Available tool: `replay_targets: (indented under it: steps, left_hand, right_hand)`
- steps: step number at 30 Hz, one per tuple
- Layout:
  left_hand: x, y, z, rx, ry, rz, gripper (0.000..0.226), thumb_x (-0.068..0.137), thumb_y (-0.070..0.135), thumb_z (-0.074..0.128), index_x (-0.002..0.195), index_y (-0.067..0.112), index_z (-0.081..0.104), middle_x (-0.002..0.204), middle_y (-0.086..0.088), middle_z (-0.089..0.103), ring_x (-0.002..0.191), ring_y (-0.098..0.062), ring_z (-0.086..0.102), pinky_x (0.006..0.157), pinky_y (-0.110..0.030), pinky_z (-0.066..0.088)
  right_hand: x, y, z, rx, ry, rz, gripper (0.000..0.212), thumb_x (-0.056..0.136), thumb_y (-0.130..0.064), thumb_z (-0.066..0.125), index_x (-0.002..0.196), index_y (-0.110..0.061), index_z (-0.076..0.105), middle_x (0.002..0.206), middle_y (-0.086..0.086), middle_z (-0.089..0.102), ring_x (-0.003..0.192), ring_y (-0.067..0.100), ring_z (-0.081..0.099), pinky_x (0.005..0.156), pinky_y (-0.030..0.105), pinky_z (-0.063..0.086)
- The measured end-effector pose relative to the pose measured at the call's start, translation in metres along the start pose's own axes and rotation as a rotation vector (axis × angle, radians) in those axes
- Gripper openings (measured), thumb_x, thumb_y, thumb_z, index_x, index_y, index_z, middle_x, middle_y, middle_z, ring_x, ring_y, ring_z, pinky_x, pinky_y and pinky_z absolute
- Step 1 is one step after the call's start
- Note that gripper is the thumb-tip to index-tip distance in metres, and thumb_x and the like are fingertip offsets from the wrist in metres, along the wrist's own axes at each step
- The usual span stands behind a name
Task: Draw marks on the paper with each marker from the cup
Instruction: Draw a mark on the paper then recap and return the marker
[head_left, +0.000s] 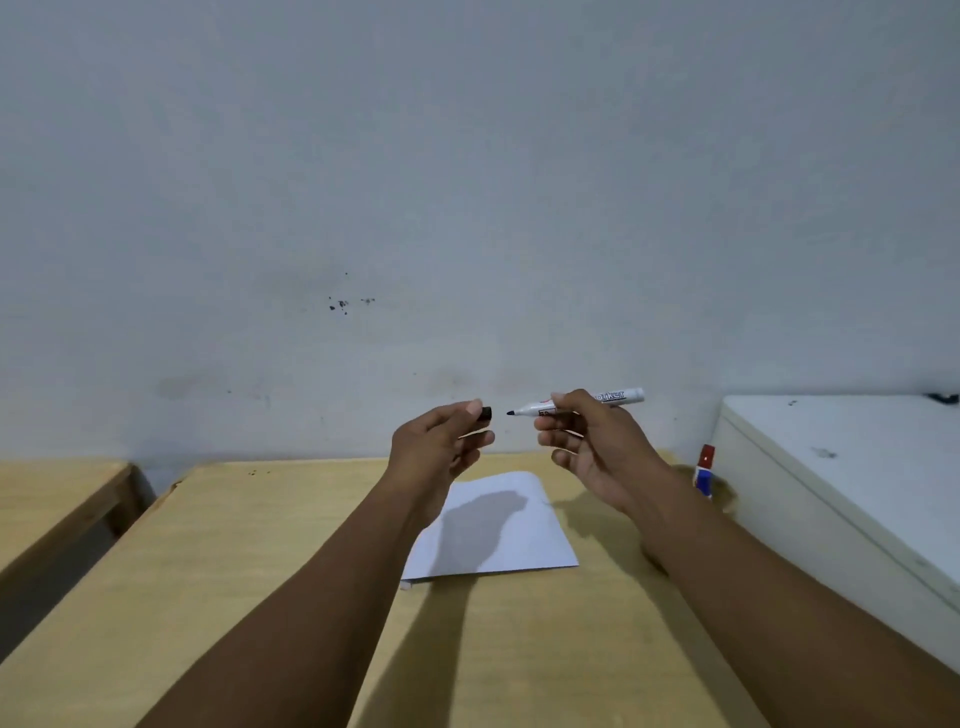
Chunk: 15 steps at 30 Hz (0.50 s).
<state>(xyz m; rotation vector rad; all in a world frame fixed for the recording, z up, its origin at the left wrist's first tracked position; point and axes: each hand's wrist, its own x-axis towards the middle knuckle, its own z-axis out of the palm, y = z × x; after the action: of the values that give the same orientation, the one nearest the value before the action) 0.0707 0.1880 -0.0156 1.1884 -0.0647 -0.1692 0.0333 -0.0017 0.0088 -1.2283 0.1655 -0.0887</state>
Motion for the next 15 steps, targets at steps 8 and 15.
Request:
replay_targets:
  steps: [8,15]
  left_hand:
    - [-0.013,-0.012,0.062,-0.053,-0.090,-0.024,0.024,0.088,0.022,0.078,0.107,0.007,0.077,0.097,-0.005,0.081,0.087,-0.023,0.078,0.084,-0.032,0.055]
    - [-0.013,-0.022,0.094,0.068,-0.101,0.067,0.018,0.086,0.020,0.080,0.097,0.006,0.077,0.089,-0.012,0.078,0.084,-0.023,0.077,0.087,-0.034,0.057]
  right_hand:
    - [-0.025,-0.018,-0.034,0.031,0.048,-0.072,0.015,0.094,-0.017,0.066,0.087,-0.005,0.073,0.073,0.010,0.074,0.055,0.016,0.071,0.049,0.024,0.045]
    - [-0.029,-0.017,-0.055,0.107,0.030,-0.098,0.011,0.096,-0.014,0.069,0.092,-0.004,0.071,0.070,0.010,0.075,0.056,0.013,0.072,0.050,0.021,0.050]
